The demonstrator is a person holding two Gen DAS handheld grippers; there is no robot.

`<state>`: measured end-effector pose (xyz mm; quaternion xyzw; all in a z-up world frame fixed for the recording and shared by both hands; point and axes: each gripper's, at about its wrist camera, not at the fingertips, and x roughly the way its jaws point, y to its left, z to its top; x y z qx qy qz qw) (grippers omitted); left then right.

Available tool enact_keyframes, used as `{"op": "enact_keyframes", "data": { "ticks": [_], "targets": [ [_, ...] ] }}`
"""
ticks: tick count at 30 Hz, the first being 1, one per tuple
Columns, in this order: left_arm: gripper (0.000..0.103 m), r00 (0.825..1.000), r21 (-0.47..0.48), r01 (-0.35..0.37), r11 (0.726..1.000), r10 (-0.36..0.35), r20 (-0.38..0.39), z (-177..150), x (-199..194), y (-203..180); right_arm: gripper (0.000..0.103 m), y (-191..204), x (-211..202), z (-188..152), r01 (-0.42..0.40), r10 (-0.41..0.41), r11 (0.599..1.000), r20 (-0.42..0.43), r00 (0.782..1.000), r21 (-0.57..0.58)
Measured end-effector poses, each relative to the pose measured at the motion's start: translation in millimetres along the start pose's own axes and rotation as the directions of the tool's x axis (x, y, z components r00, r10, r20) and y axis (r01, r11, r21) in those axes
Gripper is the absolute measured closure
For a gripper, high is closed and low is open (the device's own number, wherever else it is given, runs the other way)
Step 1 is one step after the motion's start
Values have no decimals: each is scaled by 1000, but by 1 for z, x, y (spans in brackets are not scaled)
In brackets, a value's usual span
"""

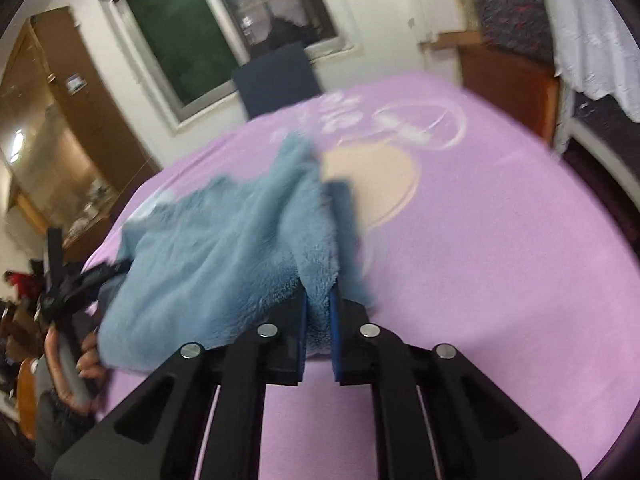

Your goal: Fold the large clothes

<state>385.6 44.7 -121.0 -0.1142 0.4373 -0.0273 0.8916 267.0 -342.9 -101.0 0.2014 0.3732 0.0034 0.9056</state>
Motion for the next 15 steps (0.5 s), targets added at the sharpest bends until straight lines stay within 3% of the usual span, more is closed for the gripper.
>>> {"op": "enact_keyframes", "data": {
  "ticks": [2,6,7,8,10,12,15],
  "targets": [
    [3,1000,0,2,1000,-2,-2,0,0,1,95,-14,20,-4,18,-15,999,-57,998,42],
    [3,1000,-2,5,1000,-5,-2,0,0,3,93,-17,18,-13,47,-44,997,-42,998,55],
    [3,1000,-3,2,1000,-2,-4,1,0,3,85,-20,18,-12,52,-49,996,-50,998,69],
    [3,1000,-7,-2,1000,1,-7,0,-1,4,68,-23,15,-12,60,-56,995,-51,997,83],
    [3,1000,-30,0,1000,0,-15,0,-6,7,57,-35,3,-11,54,-50,985,-27,998,161],
    [4,1000,-42,2,999,-2,-7,4,-14,6,57,-34,-12,-2,52,-60,979,36,998,198],
    [5,999,-2,24,1000,-24,29,8,-30,-8,58,-2,-10,21,8,-17,994,83,996,109]
  ]
}}
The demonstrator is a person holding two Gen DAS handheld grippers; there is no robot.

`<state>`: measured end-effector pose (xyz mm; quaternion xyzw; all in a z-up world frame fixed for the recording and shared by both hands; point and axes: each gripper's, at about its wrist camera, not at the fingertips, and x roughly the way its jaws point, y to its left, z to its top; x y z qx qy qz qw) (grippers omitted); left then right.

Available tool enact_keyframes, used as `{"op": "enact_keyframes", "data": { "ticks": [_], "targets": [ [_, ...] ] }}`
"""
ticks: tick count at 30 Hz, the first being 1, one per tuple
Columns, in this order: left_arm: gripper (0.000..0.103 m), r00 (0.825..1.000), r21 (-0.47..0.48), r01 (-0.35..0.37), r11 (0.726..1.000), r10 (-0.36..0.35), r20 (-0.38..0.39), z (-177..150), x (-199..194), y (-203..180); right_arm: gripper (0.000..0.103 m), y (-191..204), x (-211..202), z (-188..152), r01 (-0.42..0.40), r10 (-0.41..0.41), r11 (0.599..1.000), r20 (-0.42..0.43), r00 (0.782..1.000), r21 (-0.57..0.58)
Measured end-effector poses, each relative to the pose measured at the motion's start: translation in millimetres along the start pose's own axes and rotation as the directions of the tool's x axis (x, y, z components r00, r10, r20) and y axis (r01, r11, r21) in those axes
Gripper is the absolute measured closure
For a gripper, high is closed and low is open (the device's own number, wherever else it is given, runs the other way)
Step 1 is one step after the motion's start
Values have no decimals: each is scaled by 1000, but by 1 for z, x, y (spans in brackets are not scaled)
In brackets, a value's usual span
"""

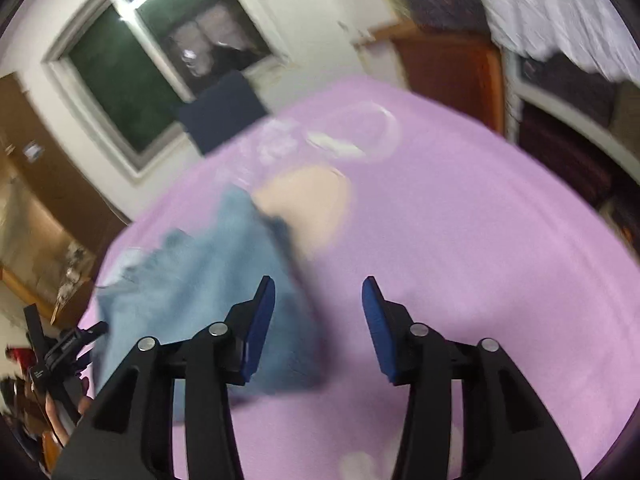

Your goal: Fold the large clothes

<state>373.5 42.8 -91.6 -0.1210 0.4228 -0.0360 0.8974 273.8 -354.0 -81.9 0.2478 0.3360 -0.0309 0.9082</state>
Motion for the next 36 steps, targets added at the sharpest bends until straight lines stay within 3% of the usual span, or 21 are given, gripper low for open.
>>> {"op": "enact_keyframes", "data": {
  "ticks": [5,8,9,11,13,20,23,27,32,36],
  "targets": [
    [4,999,114,18,993,-22,31,0,-4,-43,58,81,54,16,-71,64,981,-44,997,-180],
    [4,994,168,-105,980,101,29,-2,22,-54,61,99,99,14,-56,33,975,-114,993,-213],
    [3,989,156,-148,977,149,2,-1,38,-47,61,96,113,12,-19,-7,975,-115,993,-221],
    [3,994,57,-83,995,86,-60,2,50,-26,67,86,131,9,-23,-2,976,-112,994,-218],
    [3,995,-10,-65,998,64,-71,8,52,-10,70,79,130,10,-69,52,982,-100,994,-176],
    [3,996,-8,-72,997,71,-62,4,43,-11,68,84,117,7,-65,45,978,-104,994,-197],
    [4,997,55,-71,996,72,-9,-1,16,-22,56,89,83,-2,-72,57,968,-68,996,-240],
    [4,999,125,-44,991,42,22,-23,-13,-38,55,100,46,-15,-129,120,960,-49,992,-250],
    [4,993,216,-116,970,110,41,-59,-21,-60,46,103,18,-42,-135,129,954,-40,991,-268],
    [3,984,284,-177,943,167,59,-68,-3,-68,37,90,41,-58,-115,83,961,-137,987,-250]
  ]
}}
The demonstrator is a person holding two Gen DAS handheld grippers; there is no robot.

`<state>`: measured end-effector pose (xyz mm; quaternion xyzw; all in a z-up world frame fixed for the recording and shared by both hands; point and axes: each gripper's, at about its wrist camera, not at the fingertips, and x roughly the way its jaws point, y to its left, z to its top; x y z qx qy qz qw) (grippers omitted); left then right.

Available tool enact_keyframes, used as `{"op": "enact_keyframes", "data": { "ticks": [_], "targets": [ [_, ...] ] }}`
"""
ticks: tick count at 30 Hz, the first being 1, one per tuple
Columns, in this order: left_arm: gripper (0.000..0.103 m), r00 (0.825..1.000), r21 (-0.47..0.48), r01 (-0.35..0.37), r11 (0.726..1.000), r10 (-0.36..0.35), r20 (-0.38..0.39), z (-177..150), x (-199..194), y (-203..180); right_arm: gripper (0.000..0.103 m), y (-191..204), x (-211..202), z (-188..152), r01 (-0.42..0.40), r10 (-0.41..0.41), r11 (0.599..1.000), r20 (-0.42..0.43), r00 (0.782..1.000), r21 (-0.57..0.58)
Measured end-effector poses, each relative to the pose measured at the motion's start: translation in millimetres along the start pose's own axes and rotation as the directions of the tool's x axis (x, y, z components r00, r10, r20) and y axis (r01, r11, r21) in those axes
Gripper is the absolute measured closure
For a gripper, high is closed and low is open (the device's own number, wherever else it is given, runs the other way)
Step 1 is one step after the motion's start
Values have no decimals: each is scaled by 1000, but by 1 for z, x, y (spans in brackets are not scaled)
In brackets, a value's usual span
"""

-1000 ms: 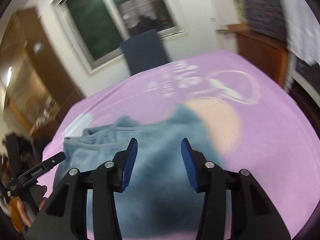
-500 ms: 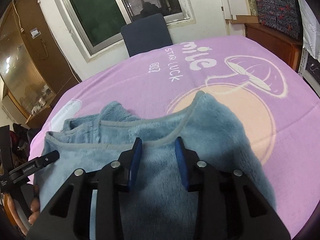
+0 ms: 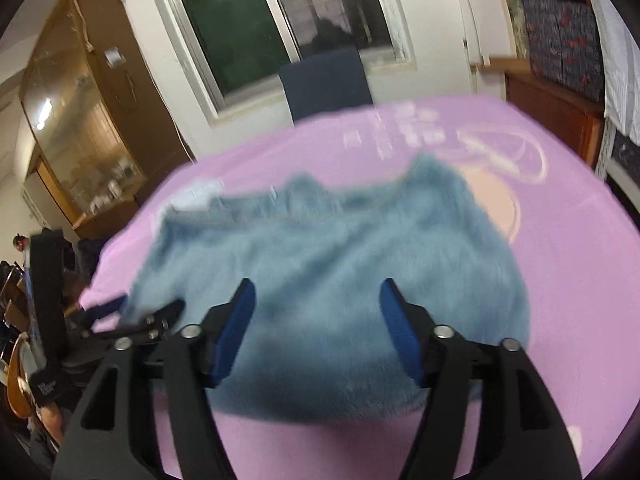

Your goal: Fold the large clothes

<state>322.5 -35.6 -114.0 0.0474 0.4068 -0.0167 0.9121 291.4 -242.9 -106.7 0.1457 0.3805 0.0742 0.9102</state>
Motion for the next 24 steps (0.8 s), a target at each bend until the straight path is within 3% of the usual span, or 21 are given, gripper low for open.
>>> {"op": "enact_keyframes", "data": {
  "ticks": [12,18,22,24],
  "targets": [
    [3,1000,-3,8,1000,-8,5,-2,-2,4,28,10,9,-7,38,-37,996,11,999,-85],
    [3,997,3,17,1000,-17,75,0,-24,1,29,4,-13,0,-20,21,1000,85,996,-8],
    [3,995,15,-9,1000,7,104,-1,-28,-2,29,-5,-29,6,24,-28,999,175,984,30],
    [3,997,18,-9,1000,8,76,-2,-20,-3,28,-14,-25,8,33,-43,997,156,987,67]
  ]
}}
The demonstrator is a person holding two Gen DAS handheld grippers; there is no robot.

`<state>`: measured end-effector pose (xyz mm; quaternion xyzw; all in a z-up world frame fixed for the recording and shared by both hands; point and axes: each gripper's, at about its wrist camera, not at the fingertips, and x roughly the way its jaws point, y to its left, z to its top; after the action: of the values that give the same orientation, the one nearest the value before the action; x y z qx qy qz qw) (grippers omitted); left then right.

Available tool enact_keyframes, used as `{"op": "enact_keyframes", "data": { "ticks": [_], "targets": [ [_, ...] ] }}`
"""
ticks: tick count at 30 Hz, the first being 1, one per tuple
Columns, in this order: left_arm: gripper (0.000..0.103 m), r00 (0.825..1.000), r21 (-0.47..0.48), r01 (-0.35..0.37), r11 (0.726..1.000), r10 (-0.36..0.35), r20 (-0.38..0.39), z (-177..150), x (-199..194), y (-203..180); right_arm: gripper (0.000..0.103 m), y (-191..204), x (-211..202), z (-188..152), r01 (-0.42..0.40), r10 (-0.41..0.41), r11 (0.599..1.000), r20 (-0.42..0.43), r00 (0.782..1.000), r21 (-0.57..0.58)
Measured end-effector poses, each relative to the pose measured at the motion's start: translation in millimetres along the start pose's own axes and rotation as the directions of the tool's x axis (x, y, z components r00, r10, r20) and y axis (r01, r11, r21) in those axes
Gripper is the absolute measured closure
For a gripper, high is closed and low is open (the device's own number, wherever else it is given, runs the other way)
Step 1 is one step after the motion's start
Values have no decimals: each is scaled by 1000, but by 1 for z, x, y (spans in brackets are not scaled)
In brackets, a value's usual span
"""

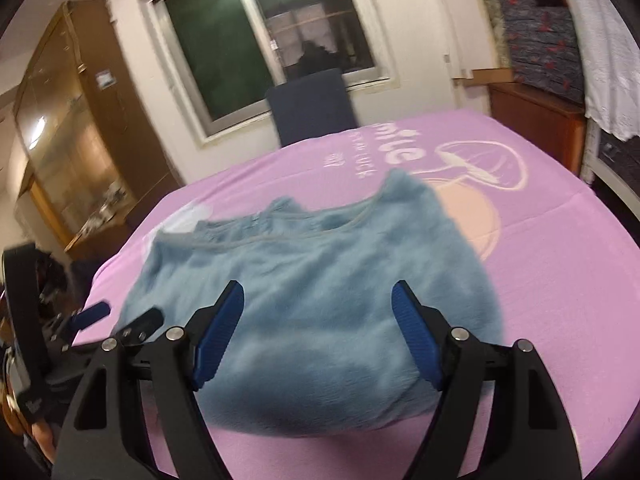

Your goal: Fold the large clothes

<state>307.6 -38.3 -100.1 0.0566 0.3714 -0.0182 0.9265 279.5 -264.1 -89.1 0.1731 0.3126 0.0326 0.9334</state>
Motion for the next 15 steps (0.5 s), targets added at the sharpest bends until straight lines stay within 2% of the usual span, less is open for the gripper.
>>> {"op": "enact_keyframes", "data": {
  "ticks": [2,4,12,15],
  "targets": [
    [3,998,4,-8,1000,8,-55,-3,15,0,29,-12,12,-1,5,-2,999,-57,998,54],
    [3,998,9,1,1000,0,-66,-4,20,1,29,-17,20,-3,8,-2,998,-87,996,65],
    [3,997,-18,22,1000,-23,-70,-2,15,6,20,0,25,-8,53,-56,998,-67,996,-45],
    [3,997,-36,63,997,-65,-52,2,5,8,20,1,14,-7,48,-49,999,-40,998,-25]
  ]
}}
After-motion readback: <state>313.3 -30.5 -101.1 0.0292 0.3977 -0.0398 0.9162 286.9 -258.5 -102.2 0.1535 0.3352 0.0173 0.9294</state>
